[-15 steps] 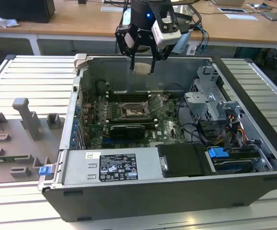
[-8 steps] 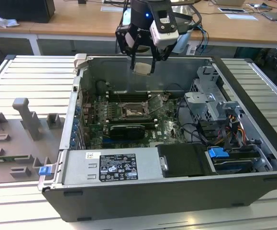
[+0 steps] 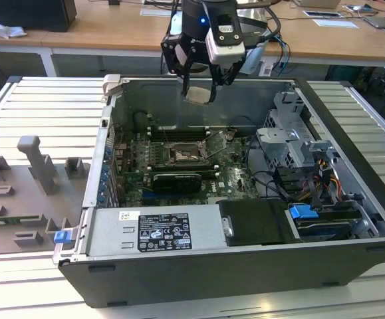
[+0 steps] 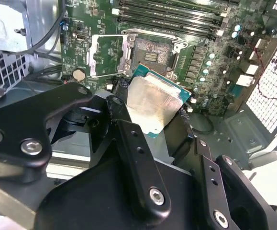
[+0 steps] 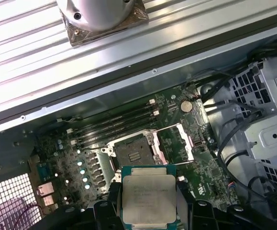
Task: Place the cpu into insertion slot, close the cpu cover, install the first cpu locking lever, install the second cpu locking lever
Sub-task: 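Place the cpu into insertion slot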
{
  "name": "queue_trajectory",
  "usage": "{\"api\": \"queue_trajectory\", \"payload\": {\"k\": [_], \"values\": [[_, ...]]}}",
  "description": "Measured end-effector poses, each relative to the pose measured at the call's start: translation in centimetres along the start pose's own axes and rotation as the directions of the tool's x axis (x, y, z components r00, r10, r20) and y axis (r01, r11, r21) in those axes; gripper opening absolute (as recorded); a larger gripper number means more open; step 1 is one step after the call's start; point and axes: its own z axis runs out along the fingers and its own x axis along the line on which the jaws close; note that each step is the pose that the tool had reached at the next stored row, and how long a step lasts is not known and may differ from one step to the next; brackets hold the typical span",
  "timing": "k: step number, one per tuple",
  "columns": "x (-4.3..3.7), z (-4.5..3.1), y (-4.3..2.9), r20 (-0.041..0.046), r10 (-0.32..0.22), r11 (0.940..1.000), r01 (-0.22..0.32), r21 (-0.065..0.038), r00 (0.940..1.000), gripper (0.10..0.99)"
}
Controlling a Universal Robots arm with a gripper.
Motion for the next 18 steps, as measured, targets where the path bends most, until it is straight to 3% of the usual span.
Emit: {"api": "queue_trajectory", "payload": {"k": [11, 18], "values": [[0.00, 0.02, 0.00, 0.0095, 0.106, 0.9943, -0.106, -0.002, 0.9943, 0.545], [0.00, 0.12, 0.00, 0.0123, 0.139, 0.9903, -0.139, -0.003, 0.9903, 0.545]]}}
